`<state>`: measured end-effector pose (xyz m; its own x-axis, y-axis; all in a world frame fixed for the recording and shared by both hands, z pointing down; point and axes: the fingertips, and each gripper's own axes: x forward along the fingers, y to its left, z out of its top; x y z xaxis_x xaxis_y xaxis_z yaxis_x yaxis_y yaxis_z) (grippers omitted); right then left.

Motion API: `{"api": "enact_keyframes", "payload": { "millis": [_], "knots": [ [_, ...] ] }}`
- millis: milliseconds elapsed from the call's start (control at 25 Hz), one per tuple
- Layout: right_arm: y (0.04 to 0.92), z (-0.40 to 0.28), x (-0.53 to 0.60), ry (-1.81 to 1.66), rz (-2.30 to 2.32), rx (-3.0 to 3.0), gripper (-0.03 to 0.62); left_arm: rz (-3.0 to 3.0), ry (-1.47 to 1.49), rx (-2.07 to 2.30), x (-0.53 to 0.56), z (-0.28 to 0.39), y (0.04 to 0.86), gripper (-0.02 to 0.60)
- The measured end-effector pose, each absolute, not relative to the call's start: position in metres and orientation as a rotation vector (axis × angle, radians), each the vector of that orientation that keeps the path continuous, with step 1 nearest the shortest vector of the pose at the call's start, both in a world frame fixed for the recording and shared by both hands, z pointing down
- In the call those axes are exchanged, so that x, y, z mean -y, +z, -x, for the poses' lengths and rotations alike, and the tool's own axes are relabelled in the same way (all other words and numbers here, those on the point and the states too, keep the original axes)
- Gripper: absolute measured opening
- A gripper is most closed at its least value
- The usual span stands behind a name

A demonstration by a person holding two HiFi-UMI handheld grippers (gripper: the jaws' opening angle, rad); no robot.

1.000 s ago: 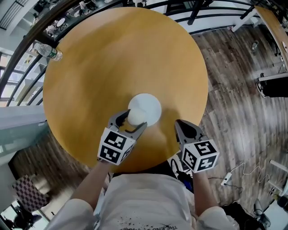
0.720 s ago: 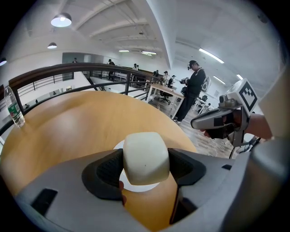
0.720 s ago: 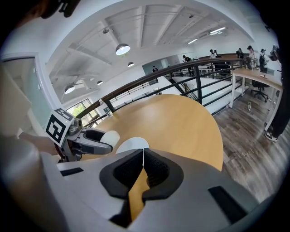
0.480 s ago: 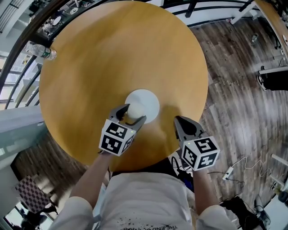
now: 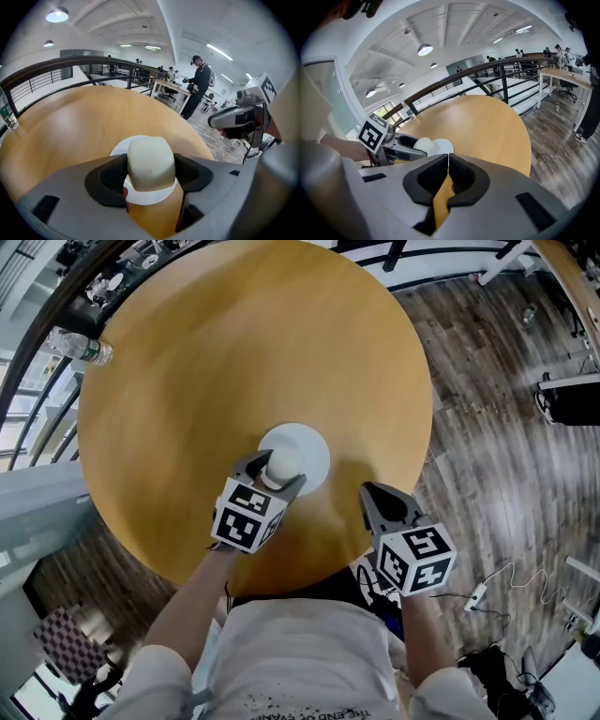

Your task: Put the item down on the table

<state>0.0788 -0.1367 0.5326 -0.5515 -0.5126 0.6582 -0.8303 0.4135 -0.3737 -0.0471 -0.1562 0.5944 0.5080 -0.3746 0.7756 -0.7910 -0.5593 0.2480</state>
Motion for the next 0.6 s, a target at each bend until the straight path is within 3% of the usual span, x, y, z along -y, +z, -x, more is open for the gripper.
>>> {"api": "enact_keyframes", "payload": {
  "millis": [600],
  "knots": [
    [0.541, -0.085, 0.135, 0.980, -1.149, 2.207, 0.026, -2.158, 0.989, 0.935, 0.166, 0.041, 0.620, 0.322]
  ]
}}
